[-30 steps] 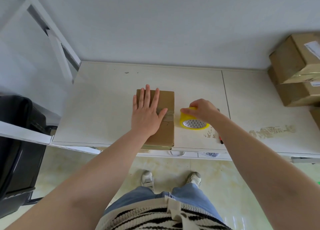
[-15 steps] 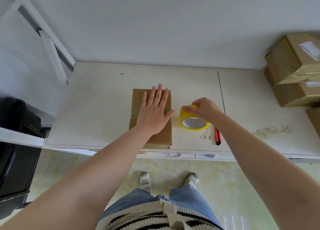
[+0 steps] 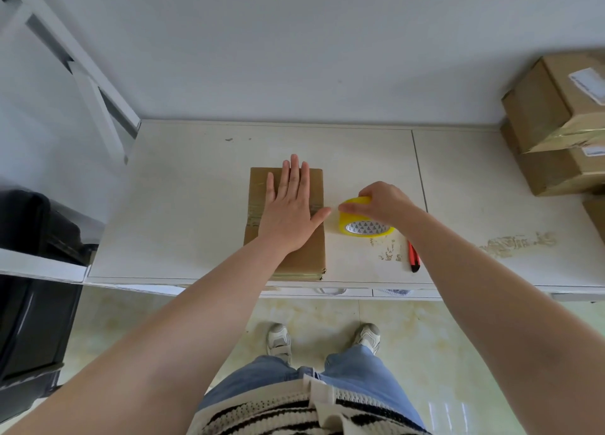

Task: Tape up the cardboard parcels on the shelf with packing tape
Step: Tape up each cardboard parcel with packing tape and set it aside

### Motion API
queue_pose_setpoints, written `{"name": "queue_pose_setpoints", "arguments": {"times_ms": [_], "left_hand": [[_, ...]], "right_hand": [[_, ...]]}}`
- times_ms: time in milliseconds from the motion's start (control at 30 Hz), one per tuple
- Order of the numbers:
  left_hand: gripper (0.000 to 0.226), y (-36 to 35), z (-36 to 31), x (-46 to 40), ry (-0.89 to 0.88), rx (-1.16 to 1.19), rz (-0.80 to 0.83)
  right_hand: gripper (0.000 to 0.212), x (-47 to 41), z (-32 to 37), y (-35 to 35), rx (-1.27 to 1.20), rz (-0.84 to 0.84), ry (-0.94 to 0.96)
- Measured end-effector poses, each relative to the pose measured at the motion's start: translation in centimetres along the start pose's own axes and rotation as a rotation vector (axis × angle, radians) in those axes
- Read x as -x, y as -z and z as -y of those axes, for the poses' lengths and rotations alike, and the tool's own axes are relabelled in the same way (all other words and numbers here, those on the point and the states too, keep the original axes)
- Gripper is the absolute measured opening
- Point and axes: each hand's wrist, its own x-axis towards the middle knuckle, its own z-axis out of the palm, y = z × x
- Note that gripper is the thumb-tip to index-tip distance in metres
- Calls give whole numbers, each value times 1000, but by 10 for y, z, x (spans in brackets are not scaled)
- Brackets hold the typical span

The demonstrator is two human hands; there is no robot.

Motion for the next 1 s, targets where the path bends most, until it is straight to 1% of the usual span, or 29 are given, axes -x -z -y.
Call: {"name": "queue_pose_setpoints", "arguments": {"times_ms": [267,433,533,600,700,767,867,933,1000], "left_hand": [[81,6,-2,0,-2,-1,23],[84,9,-10,3,15,-60,-37],[79,13,-15,3,-1,30,-77],[68,16,-21,3,-17,138,-138],[49,22,-38,0,-87,285,-246],[42,25,-55,-4,-113,362,-233],[39,25,-84,-11,-138,413,-135],[38,21,-99,-15,-148,402,-93],[38,16,-109,-18,-150,384,-67]], "right_hand": [[61,3,4,1,137,-52,7],[62,7,3,3,144,-49,14],[62,11,3,5,81,-63,3],[58,14,0,7,-19,-90,17],[50,20,-11,8,-221,-206,53],[42,26,-23,7,-350,-312,-16],[33,37,-50,-4,-486,-450,-266],[31,44,-69,-15,-516,-452,-390],[34,48,-82,-27,-501,-424,-464]]}}
